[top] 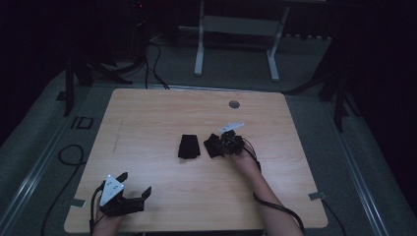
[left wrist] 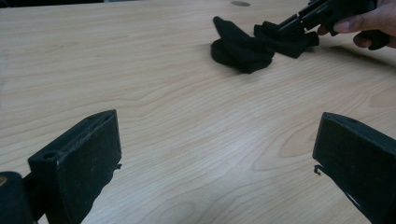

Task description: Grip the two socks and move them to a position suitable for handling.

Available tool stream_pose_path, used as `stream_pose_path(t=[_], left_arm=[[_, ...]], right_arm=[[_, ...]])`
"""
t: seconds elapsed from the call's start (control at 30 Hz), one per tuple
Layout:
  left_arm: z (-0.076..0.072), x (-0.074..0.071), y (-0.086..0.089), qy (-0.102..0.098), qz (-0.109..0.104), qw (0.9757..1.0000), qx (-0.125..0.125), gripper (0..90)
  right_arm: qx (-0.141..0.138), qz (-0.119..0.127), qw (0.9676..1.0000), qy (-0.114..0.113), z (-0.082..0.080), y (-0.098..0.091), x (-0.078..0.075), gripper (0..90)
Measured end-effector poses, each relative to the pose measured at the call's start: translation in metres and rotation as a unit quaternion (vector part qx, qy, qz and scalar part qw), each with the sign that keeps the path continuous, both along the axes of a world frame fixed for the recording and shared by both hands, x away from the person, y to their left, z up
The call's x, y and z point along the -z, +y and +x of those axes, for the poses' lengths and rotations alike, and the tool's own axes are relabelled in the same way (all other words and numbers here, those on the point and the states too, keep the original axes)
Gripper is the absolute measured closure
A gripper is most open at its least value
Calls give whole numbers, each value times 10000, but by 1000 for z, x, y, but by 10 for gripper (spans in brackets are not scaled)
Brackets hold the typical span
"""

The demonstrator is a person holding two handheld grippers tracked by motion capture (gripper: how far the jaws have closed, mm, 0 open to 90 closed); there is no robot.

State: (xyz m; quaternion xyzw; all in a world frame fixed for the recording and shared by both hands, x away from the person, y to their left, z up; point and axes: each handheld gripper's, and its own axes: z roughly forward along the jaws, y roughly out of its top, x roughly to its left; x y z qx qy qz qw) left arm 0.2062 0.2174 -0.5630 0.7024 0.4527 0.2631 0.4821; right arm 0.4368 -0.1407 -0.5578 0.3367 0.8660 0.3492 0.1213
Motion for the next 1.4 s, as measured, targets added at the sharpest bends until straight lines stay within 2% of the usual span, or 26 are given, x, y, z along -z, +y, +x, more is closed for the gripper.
stream_pose_path(t=[0.23,0.3,0.33,0.37,0.4,0.47,0.63,0.67,0.7,0.77,0.8,0.83,0.87,0.93,0.97,1.0,1.03,1.07,1.1,1.13,1.17,1.2,1.23,1.27,1.3,1.4], left_arm=[[-2,-3,-9,-34,-81,9999,135,15],[-3,-4,-13,-51,-57,9997,214,15],[-3,-5,-15,-82,-6,9997,244,15],[-3,-5,-18,-114,51,9995,295,15],[-3,-6,-20,-143,110,9992,345,15],[-4,-7,-23,-192,214,9989,380,15],[-5,-9,-33,-188,7,9985,510,15],[-5,-10,-36,-185,-11,9982,566,15],[-6,-11,-39,-212,-36,9977,648,15],[-6,-11,-47,-166,110,9964,827,41],[-6,-12,-52,-38,236,9955,916,77],[-6,-13,-61,186,302,9926,1165,90],[-6,-13,-61,186,302,9926,1165,116],[-7,-13,-68,250,214,9903,1347,207],[-6,-13,-71,328,117,9881,1496,221],[-6,-13,-73,383,101,9867,1573,242],[-6,-14,-76,402,102,9857,1635,242],[-6,-14,-79,395,95,9850,1679,304],[-6,-14,-83,409,85,9846,1696,304],[-5,-15,-87,438,74,9838,1734,304],[-4,-15,-90,455,109,9829,1779,318],[-4,-15,-94,459,135,9827,1791,318],[-3,-15,-97,486,158,9818,1831,339],[-2,-15,-101,499,170,9809,1872,339],[1,-14,-109,552,251,9798,1905,366],[4,-12,-116,592,289,9789,1935,444]], right_arm=[[176,73,9997,127,-19,-4,-3,737],[37,66,10000,25,-40,-4,-10,737],[37,66,10000,25,-40,-4,-10,737],[-18,56,10000,-3,-48,-4,-13,737],[-101,196,9998,-14,-62,-5,-19,736],[-122,225,9997,-6,-69,-6,-22,736],[-108,543,9984,83,-105,-9,-33,734],[-139,530,9984,138,-118,-8,-33,732],[-158,506,9985,108,-125,-7,-33,730],[-195,444,9988,99,-131,-5,-32,726],[-190,408,9990,56,-136,-3,-31,725],[-260,396,9988,106,-142,0,-26,718],[-239,336,9991,52,-144,2,-24,717],[-289,282,9991,126,-144,5,-18,699],[-295,284,9991,126,-144,6,-16,661],[-333,312,9987,222,-143,6,-14,580],[-333,312,9987,222,-143,6,-14,580],[-352,444,9979,304,-144,4,-17,456],[-352,444,9979,304,-144,4,-17,456],[-346,509,9978,229,-145,2,-22,437],[-376,567,9977,80,-147,-6,-34,412],[-376,567,9977,80,-147,-6,-34,412],[-455,630,9969,-119,-150,-13,-46,446],[-455,630,9969,-119,-150,-13,-46,446],[-499,543,9971,-183,-154,-18,-50,490],[-784,342,9962,-145,-162,-16,-42,509]])
